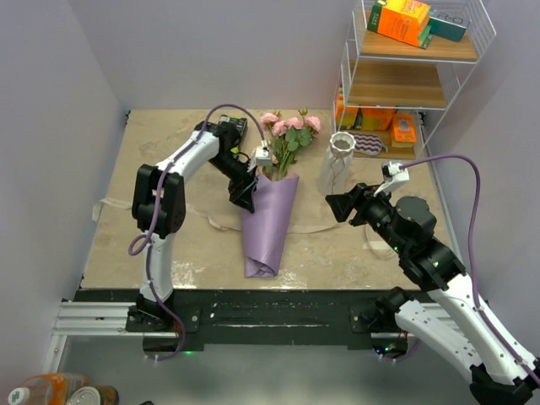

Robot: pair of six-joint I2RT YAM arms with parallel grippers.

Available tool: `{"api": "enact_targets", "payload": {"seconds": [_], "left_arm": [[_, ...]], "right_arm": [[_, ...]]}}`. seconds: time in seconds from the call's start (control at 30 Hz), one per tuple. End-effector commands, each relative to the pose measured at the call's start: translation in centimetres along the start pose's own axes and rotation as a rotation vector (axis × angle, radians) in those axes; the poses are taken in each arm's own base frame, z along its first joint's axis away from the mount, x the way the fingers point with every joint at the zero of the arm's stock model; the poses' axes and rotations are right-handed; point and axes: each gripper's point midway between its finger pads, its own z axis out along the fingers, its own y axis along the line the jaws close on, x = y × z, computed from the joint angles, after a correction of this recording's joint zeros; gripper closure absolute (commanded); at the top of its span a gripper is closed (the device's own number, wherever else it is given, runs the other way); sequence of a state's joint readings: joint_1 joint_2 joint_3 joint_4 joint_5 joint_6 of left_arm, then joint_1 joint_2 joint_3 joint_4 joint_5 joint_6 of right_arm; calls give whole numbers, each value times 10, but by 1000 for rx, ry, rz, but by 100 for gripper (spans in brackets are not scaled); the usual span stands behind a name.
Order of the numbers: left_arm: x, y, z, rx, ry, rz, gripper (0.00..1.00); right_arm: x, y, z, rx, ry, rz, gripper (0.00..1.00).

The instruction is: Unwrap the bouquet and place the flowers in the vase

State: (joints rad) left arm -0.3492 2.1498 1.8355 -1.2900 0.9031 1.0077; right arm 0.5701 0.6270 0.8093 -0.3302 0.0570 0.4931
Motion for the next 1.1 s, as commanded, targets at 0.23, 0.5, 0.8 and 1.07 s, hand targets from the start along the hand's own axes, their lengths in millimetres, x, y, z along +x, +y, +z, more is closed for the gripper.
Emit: {"api": "enact_targets", "payload": {"seconds": [0.23,0.5,0.8,1.07], "left_arm": [[-64,-46,-16,27,-124,119,23],[-140,-108,-34,83,-265,230,26],[-143,-117,-19,133,-248,173,28],[-100,-45,-49,4,-256,85,10]], "right_arm": [[-13,10,-6,-37,-31,-4,39],[-22,12,-13,-34,-50,-6,39],[-37,9,-31,-4,-85,-22,39],[-34,11,-32,-19,-79,-18,39]]}}
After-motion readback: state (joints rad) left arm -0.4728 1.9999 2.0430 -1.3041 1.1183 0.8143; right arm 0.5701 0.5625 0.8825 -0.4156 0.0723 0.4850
